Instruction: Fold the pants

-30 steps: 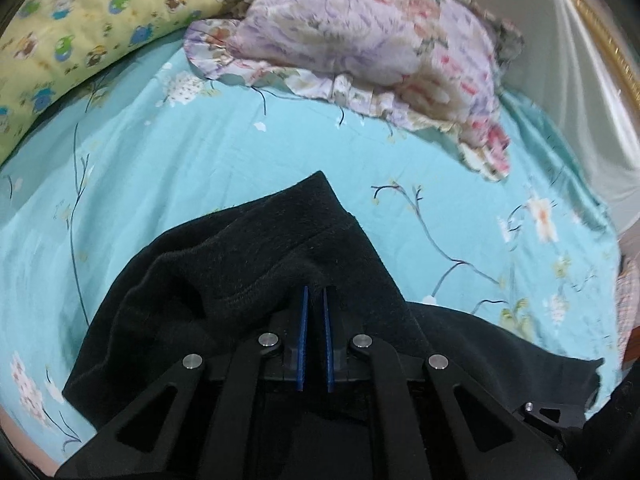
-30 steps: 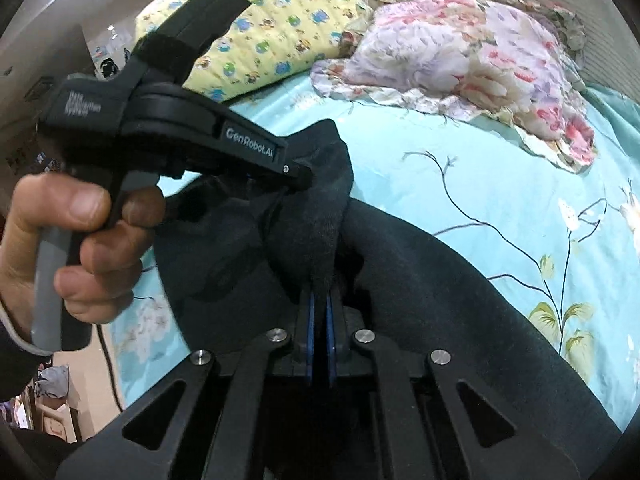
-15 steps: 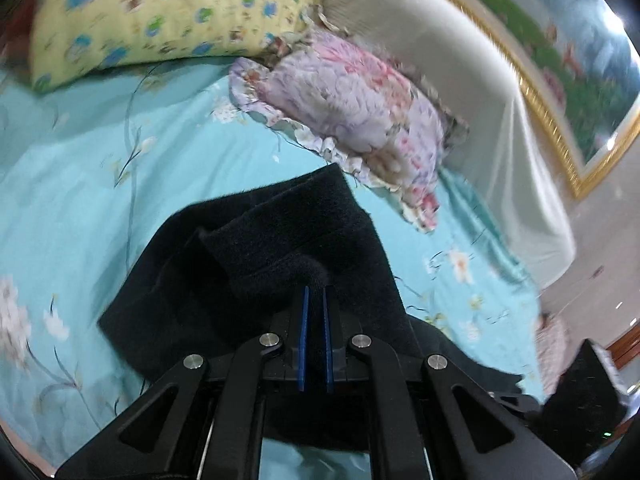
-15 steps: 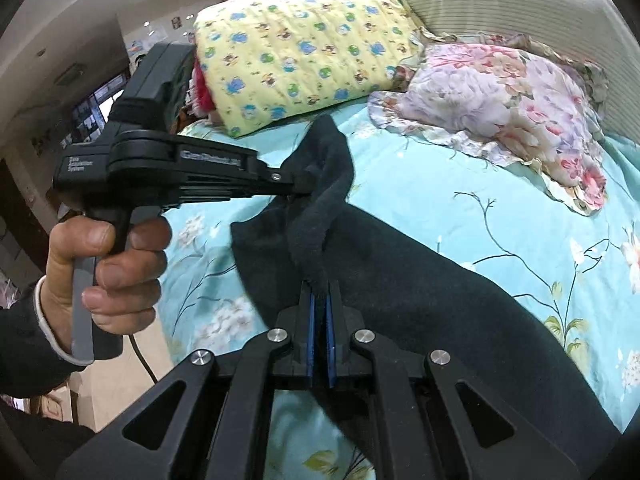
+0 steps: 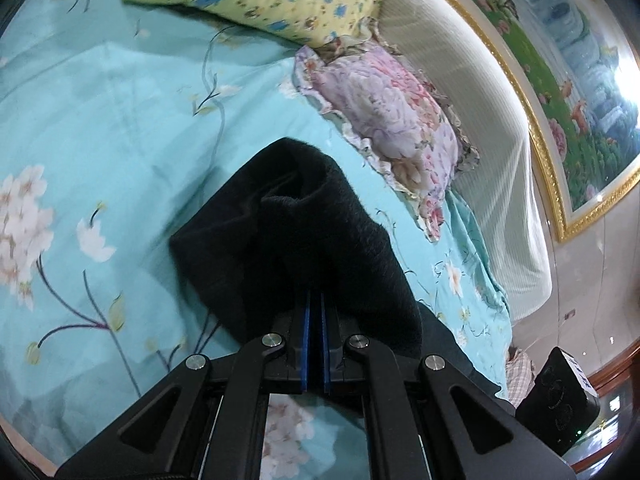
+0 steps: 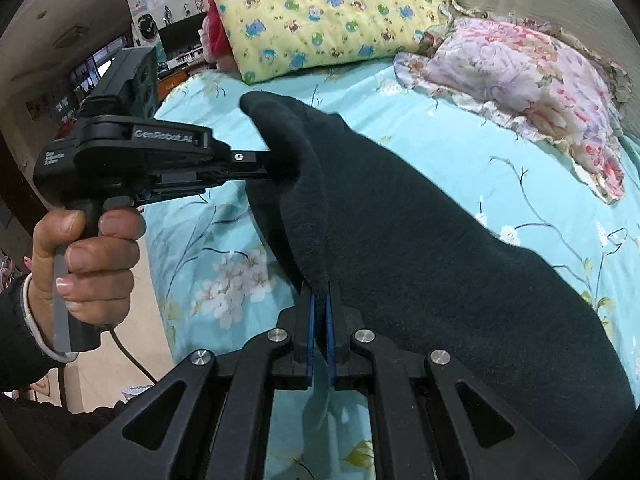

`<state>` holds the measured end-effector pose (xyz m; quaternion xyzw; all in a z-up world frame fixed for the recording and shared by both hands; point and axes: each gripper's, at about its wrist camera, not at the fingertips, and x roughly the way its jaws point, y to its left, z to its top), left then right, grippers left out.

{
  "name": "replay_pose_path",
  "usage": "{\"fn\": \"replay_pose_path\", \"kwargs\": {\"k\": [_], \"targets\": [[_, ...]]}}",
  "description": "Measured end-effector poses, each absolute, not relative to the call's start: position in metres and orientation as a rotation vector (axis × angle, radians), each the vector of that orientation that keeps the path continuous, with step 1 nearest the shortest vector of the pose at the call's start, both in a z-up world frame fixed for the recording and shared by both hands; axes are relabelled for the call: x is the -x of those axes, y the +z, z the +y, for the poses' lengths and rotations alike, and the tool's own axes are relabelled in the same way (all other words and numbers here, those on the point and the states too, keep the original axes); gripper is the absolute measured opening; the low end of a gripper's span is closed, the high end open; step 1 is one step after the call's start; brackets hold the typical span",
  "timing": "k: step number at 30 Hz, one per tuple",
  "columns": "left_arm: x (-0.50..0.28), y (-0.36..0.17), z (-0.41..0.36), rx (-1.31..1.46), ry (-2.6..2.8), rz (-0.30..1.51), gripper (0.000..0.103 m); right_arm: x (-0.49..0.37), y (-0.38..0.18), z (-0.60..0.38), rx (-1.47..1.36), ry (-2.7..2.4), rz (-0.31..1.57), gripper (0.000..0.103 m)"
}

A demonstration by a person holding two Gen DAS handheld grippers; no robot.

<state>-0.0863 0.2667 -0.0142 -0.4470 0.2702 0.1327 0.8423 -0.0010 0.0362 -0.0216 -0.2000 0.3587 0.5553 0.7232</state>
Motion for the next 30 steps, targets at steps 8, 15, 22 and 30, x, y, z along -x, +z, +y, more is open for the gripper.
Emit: {"fn": "replay_pose_path", "kwargs": {"k": [8,15,22,30], "targets": [[0.09,-0.029,0.27,0.969,0.274,0.591,0.003,-0.003,-0.035,0.041,0.441,1.218,0.834,0.006],[0.102,-0.023,0.269,0.944,0.301,0.609,0.002,-0.003,-0.035,0.042,0.438,1.204,0.841,0.009],[0.117,-0.002,0.263,0.874,0.328,0.612,0.013,0.0,-0.028,0.034,0.395,1.199,0.835,0.047],[0.123,0.003,0.259,0.898,0.319,0.627,0.026,-0.006,-0.009,0.014,0.299,1.19,0.804,0.048]]}}
